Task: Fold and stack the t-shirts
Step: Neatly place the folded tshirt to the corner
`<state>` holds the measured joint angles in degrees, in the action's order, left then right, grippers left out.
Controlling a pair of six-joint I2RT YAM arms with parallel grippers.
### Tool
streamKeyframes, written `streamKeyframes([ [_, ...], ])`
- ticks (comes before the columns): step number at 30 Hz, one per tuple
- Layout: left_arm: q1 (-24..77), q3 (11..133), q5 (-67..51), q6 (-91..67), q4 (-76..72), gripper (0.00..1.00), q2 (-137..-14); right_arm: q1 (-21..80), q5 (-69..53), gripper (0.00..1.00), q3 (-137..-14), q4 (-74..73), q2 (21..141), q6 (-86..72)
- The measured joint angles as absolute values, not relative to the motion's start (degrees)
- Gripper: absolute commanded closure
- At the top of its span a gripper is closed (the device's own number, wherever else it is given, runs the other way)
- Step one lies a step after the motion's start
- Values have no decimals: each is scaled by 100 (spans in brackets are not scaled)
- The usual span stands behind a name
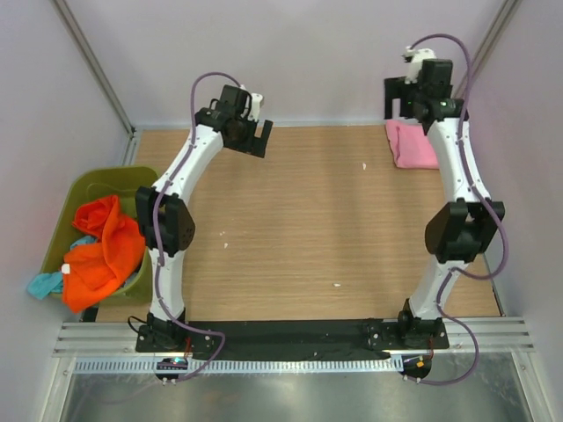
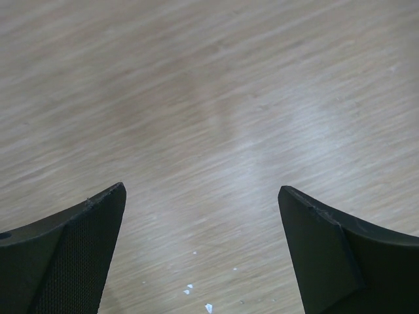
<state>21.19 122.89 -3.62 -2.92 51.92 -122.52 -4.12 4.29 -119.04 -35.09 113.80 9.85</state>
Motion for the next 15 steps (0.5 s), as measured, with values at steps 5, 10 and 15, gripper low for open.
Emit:
streamKeyframes([
  [5,1946,12164,200,-307,4862,0,-11839,873,-746,0,-10728,-3616,9913,762],
  [10,1876,12182,666,-784,4888,0,-11611,1105,-1048,0,-10254,-4010,9480,561],
  [15,1890,12707,585,-829,5443,1,-11611,963,-943,0,-9983,-4259,9354,257],
])
